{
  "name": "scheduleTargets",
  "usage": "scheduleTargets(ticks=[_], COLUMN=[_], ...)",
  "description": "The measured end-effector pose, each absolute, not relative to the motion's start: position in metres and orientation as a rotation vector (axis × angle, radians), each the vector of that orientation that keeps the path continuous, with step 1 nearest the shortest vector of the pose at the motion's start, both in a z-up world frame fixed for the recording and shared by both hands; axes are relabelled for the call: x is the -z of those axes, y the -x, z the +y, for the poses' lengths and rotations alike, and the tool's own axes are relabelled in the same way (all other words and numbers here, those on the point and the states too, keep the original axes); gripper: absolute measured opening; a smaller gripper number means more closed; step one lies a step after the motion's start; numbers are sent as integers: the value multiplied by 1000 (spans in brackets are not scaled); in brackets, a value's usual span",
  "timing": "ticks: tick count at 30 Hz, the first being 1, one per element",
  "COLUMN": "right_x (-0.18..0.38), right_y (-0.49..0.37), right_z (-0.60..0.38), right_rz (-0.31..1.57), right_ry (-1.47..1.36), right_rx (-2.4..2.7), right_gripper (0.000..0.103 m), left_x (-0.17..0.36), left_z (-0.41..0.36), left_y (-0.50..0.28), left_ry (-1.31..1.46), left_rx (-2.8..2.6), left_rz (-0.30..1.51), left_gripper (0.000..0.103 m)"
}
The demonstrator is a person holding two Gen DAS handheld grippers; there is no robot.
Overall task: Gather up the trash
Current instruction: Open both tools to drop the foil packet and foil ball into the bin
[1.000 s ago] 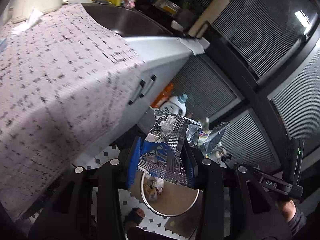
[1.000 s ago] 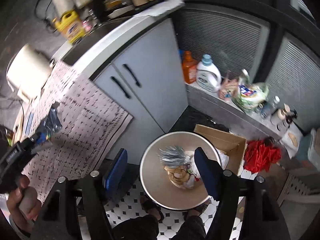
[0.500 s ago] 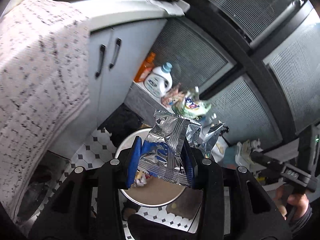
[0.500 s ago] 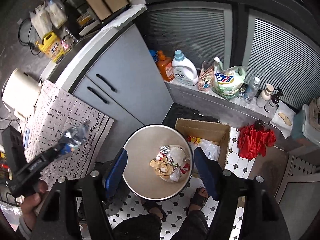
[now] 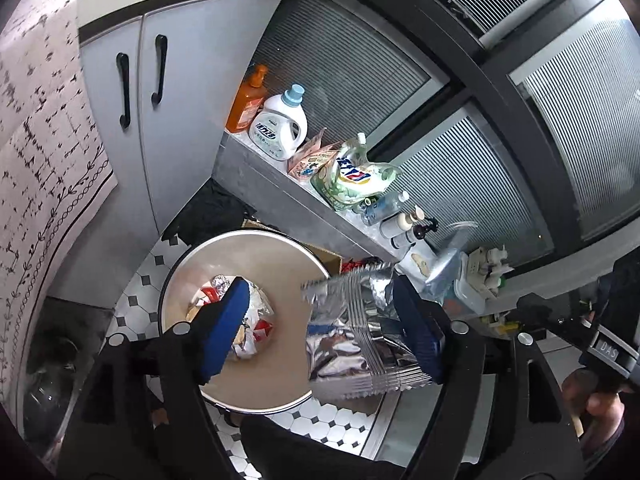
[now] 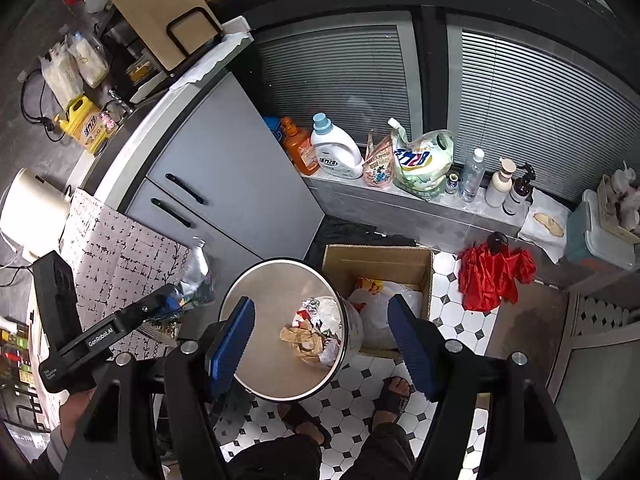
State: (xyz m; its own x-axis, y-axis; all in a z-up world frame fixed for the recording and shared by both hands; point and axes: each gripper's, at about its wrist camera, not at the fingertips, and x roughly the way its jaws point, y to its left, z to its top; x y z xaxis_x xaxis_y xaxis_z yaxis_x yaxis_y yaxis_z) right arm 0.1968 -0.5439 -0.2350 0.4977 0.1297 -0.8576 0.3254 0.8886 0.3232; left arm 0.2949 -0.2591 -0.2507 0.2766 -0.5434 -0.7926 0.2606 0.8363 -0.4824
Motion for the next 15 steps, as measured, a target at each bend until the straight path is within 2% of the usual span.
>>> scheduleTargets(ticks=[10, 11, 12, 13, 14, 15], right_x=[237, 236, 236, 235, 235, 236], right_y=[-213, -214, -214, -215, -215, -215], right_z=[-523, -521, -520, -519, -519, -519], right_rz=[1055, 1055, 1054, 1055, 1055, 1057], right_ry=[-477, -474, -472, -471, -471, -472], right_rx=[64, 61, 59, 60, 62, 67], right_gripper=[68, 68, 68, 68, 68, 68], left_x=[243, 244, 246, 250, 254, 258], left_z=[-235, -236, -236, -238, -240, -242], left_y=[-298, -298, -298, -299, -299, -299], left_ry=[299, 295, 295, 296, 294, 290], left_rx=[512, 509, 512, 516, 516, 516], left_rz=[1161, 1166, 1176, 1198, 1216, 1230], left_gripper=[77, 72, 59, 52, 40, 35])
